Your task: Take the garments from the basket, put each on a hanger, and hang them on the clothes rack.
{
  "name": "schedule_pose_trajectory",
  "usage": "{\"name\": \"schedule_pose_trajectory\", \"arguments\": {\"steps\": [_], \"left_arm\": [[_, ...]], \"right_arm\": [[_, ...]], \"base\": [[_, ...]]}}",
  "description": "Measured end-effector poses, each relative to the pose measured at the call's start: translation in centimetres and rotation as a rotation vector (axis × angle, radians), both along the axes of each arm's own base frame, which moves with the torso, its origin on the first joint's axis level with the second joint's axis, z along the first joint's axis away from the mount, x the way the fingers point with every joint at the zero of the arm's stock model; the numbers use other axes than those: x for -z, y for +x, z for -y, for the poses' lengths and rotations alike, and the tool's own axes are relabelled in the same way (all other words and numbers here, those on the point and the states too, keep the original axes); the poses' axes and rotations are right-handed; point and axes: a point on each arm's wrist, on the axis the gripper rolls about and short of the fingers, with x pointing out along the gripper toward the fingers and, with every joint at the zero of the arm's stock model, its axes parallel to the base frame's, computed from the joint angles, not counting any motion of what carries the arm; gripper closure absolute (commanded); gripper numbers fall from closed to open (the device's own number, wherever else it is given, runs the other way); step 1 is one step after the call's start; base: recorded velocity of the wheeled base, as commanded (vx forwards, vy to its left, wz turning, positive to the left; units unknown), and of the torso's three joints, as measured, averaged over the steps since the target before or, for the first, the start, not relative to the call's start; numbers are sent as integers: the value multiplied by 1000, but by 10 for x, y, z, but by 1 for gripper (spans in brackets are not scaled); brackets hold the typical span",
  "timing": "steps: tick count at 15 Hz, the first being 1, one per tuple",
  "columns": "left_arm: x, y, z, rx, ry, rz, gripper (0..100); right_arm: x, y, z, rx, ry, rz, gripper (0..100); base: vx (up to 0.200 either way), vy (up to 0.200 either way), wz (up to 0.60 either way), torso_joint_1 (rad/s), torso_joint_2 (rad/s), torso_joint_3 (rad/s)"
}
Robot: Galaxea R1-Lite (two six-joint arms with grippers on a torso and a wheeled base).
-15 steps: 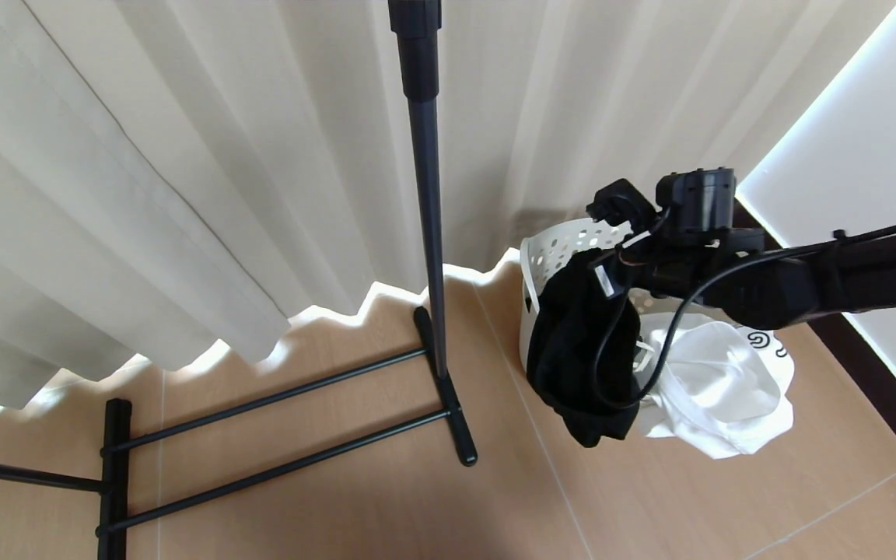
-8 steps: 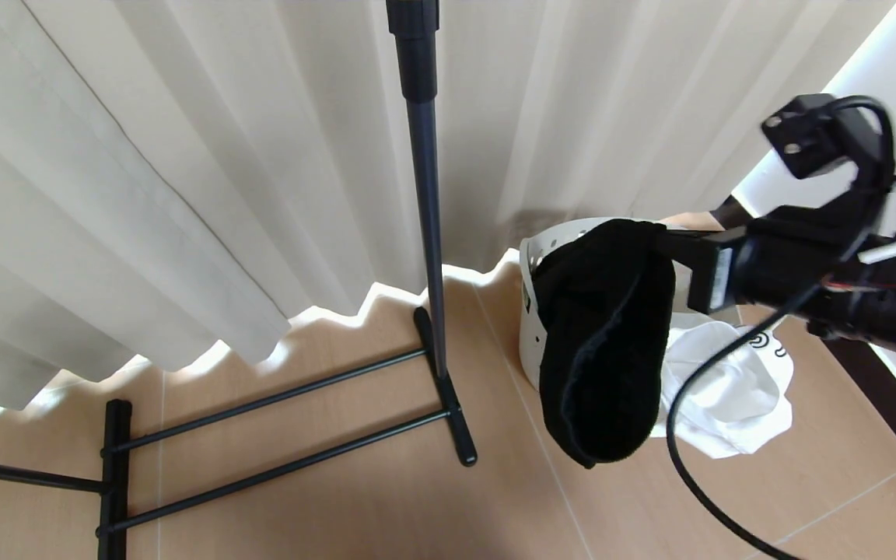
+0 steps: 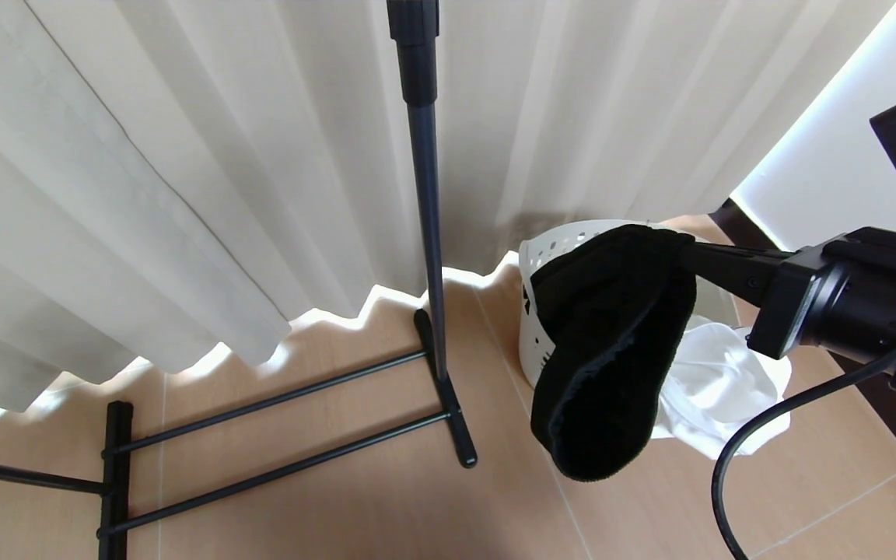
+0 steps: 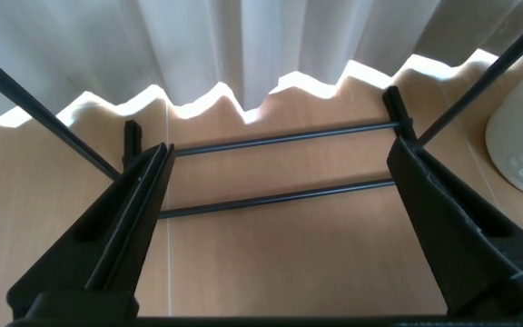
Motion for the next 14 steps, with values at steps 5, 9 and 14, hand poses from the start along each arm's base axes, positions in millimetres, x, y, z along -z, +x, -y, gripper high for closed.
{"name": "schedule_pose_trajectory", "arguments": {"steps": [5, 9, 14], "left_arm": [[0, 0, 0, 0, -2, 1, 0], [0, 0, 0, 0, -4, 1, 0], [0, 0, 0, 0, -4, 2, 0]], "right_arm": [[0, 1, -1, 1, 13, 16, 100], [4, 3, 0, 7, 25, 35, 100], [7, 4, 1, 13, 20, 32, 100]], "base": [[0, 0, 0, 2, 1, 186], [0, 0, 0, 11, -182, 16], [0, 0, 0, 65, -437, -155]]}}
